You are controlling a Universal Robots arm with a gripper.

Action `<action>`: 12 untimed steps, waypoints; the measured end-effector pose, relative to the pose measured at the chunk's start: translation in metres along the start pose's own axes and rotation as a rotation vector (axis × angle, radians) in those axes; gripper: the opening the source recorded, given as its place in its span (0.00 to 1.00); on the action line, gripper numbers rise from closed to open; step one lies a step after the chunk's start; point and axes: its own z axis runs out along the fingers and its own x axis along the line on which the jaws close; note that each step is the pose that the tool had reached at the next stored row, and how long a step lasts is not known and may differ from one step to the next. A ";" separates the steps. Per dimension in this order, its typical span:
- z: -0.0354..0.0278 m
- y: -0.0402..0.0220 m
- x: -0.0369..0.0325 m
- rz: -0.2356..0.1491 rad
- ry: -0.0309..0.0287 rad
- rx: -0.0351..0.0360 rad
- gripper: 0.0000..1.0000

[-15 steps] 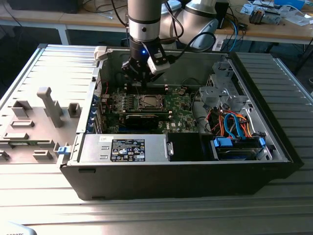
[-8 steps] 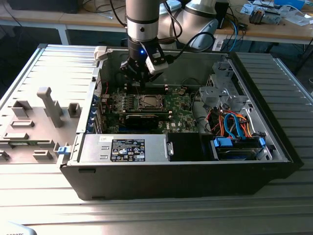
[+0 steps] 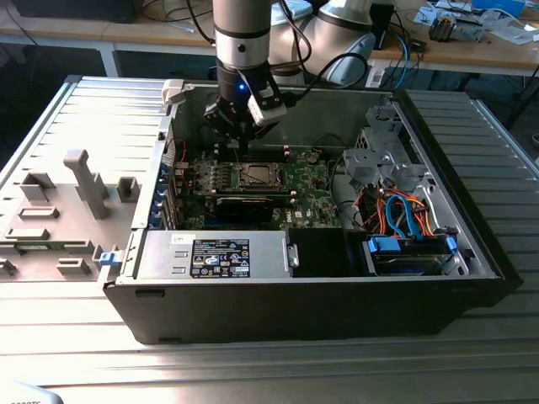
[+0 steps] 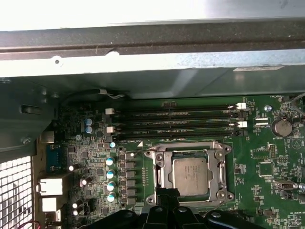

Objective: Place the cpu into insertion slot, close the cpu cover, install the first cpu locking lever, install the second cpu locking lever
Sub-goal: 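Install the first cpu locking lever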

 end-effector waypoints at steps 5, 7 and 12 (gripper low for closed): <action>-0.0016 -0.0001 0.0029 0.000 -0.0016 0.0000 0.11; -0.0020 -0.0001 0.0040 0.000 -0.0020 0.0002 0.11; -0.0022 -0.0002 0.0066 0.000 -0.0026 0.0001 0.11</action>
